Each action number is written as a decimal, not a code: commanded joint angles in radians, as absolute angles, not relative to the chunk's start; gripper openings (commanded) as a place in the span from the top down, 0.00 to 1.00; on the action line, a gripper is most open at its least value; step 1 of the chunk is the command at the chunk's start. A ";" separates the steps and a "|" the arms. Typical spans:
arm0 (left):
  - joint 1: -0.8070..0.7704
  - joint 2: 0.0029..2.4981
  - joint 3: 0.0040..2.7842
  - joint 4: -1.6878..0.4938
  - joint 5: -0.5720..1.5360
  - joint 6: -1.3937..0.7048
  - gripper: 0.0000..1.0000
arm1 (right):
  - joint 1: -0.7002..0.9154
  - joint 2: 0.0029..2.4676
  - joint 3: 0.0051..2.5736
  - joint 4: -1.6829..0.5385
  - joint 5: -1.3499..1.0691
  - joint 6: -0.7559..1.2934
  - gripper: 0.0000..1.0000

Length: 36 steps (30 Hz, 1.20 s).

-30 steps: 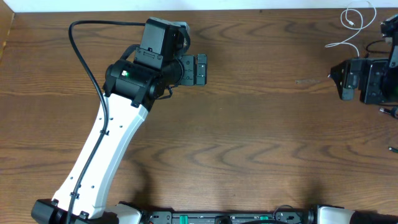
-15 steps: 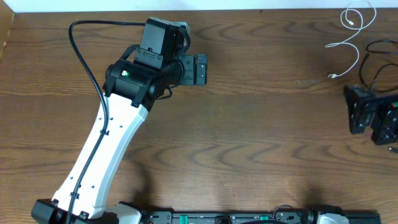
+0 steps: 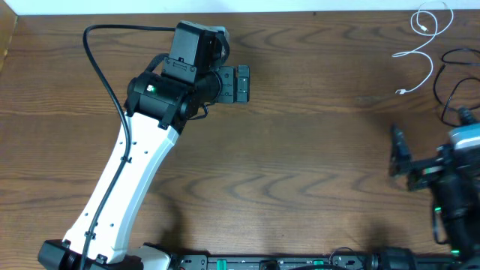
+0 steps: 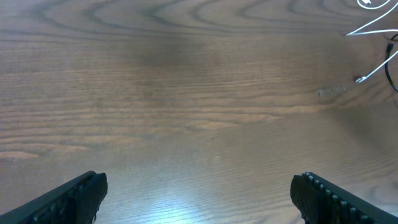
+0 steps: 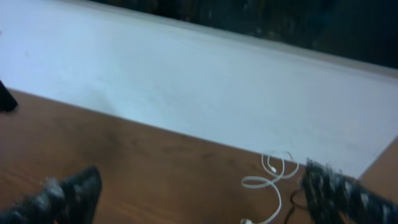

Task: Untangle cables

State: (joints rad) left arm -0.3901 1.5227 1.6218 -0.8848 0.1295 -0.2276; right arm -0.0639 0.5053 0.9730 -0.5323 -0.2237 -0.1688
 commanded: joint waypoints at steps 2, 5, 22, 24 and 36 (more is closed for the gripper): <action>-0.392 1.528 1.624 -0.886 0.134 -0.210 0.01 | -0.027 0.336 0.685 -0.342 -0.215 -0.177 0.01; -0.392 1.528 1.624 -0.886 0.134 -0.210 0.01 | -0.007 0.250 0.532 -0.219 -0.216 -0.176 0.01; -0.392 1.527 1.624 -0.886 0.134 -0.210 0.01 | 0.015 0.005 0.061 0.094 -0.212 -0.169 0.01; -0.392 1.527 1.624 -0.886 0.134 -0.210 0.01 | 0.015 0.005 0.044 0.093 -0.212 -0.169 0.01; -0.392 1.527 1.624 -0.886 0.134 -0.210 0.01 | 0.014 0.010 0.006 -0.058 -0.215 -0.132 0.01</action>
